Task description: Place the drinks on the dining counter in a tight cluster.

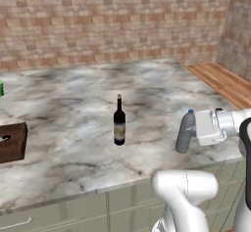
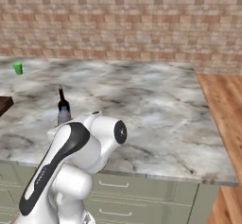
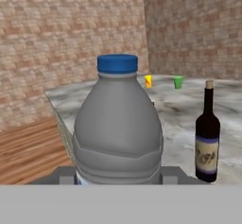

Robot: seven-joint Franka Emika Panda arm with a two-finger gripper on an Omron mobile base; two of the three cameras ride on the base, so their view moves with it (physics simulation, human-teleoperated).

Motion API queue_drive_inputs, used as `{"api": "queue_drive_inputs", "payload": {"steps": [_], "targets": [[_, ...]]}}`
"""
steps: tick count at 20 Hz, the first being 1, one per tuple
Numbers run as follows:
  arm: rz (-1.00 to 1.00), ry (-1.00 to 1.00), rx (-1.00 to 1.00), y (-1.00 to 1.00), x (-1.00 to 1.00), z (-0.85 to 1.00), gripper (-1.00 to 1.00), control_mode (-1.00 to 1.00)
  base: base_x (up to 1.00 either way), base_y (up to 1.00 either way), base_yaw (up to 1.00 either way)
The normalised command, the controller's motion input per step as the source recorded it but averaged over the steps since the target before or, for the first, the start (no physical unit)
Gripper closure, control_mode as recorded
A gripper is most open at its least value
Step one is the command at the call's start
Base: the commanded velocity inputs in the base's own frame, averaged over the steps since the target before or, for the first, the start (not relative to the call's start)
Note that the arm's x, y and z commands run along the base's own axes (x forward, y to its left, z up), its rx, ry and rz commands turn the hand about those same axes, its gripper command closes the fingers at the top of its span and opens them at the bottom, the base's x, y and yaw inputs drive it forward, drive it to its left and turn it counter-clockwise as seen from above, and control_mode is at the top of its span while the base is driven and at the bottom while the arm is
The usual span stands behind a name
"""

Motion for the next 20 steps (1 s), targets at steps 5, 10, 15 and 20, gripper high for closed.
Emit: {"api": "queue_drive_inputs", "payload": {"steps": [5,10,15,20], "targets": [[0.00,0.00,0.00,0.00,0.00,0.00,1.00,1.00,0.26,-0.06,-0.03],[0.00,0.00,0.00,0.00,0.00,0.00,1.00,1.00,0.19,0.03,0.00],[0.00,0.00,0.00,0.00,0.00,0.00,1.00,1.00,0.43,0.00,0.00],[0.00,0.03,-0.02,0.00,0.11,0.06,1.00,-1.00,0.24,0.00,0.00]]}}
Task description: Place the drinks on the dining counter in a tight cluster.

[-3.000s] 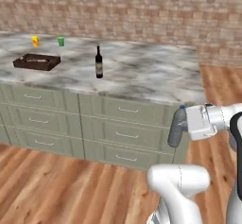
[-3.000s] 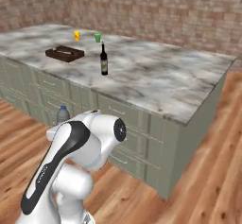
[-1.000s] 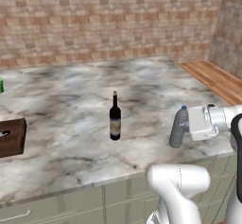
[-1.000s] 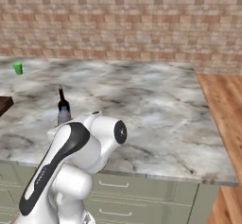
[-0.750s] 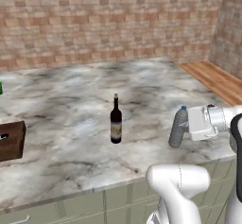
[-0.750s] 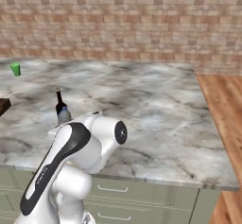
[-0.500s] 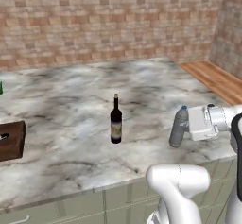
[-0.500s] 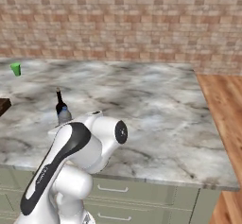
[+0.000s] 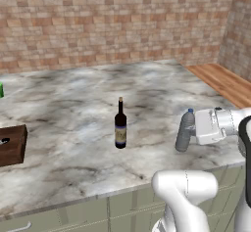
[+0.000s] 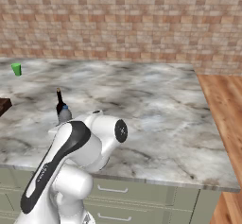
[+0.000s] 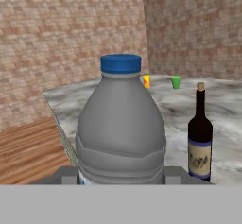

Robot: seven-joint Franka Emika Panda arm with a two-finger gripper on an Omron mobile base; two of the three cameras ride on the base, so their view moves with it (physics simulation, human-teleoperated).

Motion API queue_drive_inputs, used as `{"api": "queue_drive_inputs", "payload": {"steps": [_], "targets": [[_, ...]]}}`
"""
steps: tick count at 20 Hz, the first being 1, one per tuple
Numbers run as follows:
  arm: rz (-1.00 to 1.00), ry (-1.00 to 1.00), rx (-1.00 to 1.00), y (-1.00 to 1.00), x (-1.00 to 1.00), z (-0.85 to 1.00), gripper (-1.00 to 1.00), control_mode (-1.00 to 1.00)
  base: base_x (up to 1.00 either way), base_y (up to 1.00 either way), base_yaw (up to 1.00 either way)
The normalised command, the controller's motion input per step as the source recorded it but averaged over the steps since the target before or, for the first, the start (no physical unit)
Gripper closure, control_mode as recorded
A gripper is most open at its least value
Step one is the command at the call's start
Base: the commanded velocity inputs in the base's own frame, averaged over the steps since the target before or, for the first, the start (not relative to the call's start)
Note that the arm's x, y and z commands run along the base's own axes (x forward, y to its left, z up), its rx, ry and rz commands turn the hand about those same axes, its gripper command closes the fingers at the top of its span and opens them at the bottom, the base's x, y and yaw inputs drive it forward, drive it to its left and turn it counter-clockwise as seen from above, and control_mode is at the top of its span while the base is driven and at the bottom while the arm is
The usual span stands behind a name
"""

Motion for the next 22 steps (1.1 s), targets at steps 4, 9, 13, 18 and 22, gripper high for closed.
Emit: {"api": "queue_drive_inputs", "payload": {"steps": [4,9,13,18,22], "targets": [[0.09,0.31,-0.16,0.01,0.92,0.51,1.00,-1.00,0.00,0.00,0.00],[0.07,0.35,-0.24,0.09,0.75,0.45,1.00,-1.00,0.00,0.00,0.00],[0.02,0.06,-0.20,0.09,0.59,-0.04,1.00,-1.00,0.00,0.00,0.00],[0.01,0.04,-0.10,0.00,0.66,-0.55,1.00,-1.00,0.00,0.00,0.00],[0.03,0.01,-0.01,0.00,0.71,-0.65,1.00,-1.00,0.00,0.00,0.00]]}}
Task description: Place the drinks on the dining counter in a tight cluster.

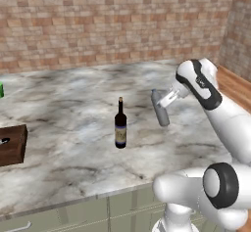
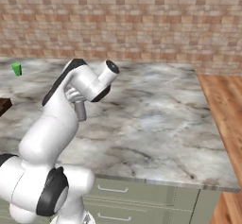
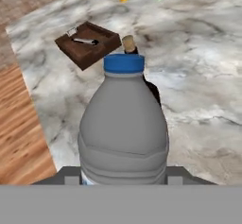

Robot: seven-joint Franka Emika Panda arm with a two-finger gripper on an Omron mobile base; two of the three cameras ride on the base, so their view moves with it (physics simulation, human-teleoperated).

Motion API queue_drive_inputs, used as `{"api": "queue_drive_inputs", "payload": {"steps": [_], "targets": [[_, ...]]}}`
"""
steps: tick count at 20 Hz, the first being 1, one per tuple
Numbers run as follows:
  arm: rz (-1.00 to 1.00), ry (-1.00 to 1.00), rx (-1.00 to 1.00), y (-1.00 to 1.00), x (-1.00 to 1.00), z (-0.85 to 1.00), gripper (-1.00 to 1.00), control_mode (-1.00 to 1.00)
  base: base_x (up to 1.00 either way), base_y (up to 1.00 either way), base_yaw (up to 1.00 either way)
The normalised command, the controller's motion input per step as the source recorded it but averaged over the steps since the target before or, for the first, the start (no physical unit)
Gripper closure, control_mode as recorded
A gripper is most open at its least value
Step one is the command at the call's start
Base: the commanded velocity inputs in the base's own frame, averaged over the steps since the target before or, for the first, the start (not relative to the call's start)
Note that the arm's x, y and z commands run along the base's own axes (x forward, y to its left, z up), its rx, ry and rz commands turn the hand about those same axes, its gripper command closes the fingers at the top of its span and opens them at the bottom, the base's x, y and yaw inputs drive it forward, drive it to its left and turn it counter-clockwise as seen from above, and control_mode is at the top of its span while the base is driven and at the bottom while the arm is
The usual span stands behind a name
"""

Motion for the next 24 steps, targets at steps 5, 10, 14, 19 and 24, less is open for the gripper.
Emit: {"api": "queue_drive_inputs", "payload": {"steps": [5,10,14,19,24], "targets": [[0.14,0.00,0.06,0.02,0.41,-0.38,1.00,-1.00,0.00,0.00,0.00],[0.23,0.00,0.12,0.08,0.02,-0.35,1.00,-1.00,0.00,0.00,0.00],[0.30,0.00,0.22,0.00,-0.03,-0.35,1.00,-1.00,0.00,0.00,0.00],[0.28,-0.02,0.19,0.02,-0.11,-0.31,1.00,-1.00,0.00,0.00,0.00],[0.21,-0.08,0.13,0.01,-0.02,0.02,1.00,-1.00,0.00,0.00,0.00]]}}
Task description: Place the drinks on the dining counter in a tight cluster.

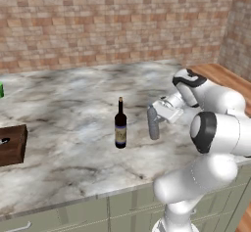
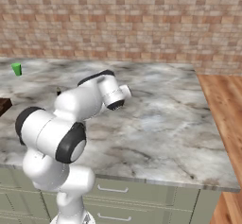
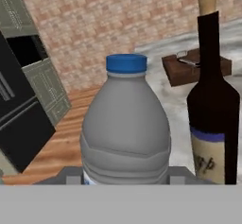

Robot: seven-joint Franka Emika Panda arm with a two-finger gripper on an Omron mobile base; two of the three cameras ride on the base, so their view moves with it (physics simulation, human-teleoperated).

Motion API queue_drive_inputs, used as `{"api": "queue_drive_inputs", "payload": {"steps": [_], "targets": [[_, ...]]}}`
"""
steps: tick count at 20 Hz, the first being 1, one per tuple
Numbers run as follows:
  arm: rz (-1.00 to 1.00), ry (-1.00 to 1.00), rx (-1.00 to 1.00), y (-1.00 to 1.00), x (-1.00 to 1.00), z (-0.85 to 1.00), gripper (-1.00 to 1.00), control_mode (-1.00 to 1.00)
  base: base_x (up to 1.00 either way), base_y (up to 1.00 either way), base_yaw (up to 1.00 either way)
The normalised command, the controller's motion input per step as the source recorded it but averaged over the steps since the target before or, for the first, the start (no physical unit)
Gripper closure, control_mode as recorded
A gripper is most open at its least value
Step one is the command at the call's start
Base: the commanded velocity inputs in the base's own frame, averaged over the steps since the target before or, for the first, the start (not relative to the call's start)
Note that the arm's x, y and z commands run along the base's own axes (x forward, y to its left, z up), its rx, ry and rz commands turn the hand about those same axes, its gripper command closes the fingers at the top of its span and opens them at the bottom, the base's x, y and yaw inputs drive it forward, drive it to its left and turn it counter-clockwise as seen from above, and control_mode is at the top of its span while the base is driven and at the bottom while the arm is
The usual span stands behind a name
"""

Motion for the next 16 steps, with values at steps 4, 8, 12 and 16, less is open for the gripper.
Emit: {"api": "queue_drive_inputs", "payload": {"steps": [4,8,12,16], "targets": [[0.14,-0.15,0.13,0.00,0.00,0.00,1.00,-1.00,0.00,0.00,0.00],[0.02,-0.18,0.15,0.00,0.00,0.00,1.00,-1.00,0.00,0.00,0.00],[0.00,-0.03,0.04,0.00,0.00,0.00,1.00,-1.00,0.00,0.00,0.00],[0.00,-0.03,0.01,0.00,-0.04,0.00,1.00,-1.00,0.00,0.00,0.00]]}}
